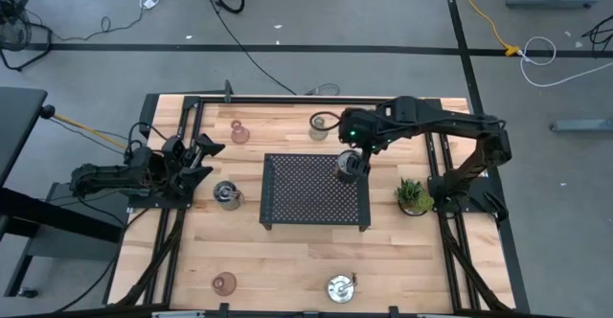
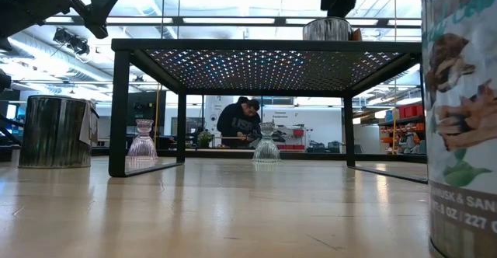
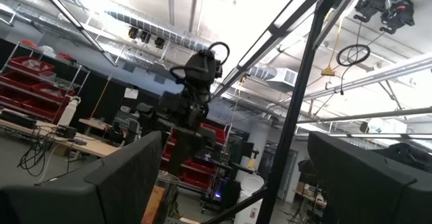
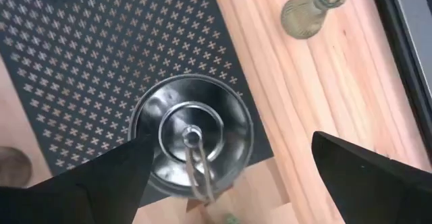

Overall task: Pick & Place candle stick holders
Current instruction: Put the top brown scented candle on the shelf aligned with the other scented candle

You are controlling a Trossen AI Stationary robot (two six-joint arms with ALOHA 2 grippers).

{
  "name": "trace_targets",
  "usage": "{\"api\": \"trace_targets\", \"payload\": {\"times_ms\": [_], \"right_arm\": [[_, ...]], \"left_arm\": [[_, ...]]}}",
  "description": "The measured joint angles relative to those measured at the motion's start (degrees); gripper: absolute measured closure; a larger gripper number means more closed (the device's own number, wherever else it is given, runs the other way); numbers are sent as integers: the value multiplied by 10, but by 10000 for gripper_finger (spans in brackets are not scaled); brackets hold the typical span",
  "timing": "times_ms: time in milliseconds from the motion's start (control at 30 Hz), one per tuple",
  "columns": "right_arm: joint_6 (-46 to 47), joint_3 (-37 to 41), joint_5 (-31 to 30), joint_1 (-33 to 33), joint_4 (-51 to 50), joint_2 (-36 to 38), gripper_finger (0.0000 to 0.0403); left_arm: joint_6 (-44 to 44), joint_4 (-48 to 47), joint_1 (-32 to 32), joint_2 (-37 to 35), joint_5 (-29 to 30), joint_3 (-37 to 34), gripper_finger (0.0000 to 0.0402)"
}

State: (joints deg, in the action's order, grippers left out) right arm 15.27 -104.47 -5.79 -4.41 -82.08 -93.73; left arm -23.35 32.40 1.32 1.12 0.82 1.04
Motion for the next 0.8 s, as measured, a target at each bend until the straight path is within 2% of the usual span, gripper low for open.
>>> {"api": "trace_targets", "payload": {"times_ms": [633,800], "right_arm": [[80,0,-127,0,74,151,3],[82,0,-133,0,76,155,3]], "left_arm": [[-30,0,0,0,0,0,28],[-51,0,0,0,45,0,28]]}}
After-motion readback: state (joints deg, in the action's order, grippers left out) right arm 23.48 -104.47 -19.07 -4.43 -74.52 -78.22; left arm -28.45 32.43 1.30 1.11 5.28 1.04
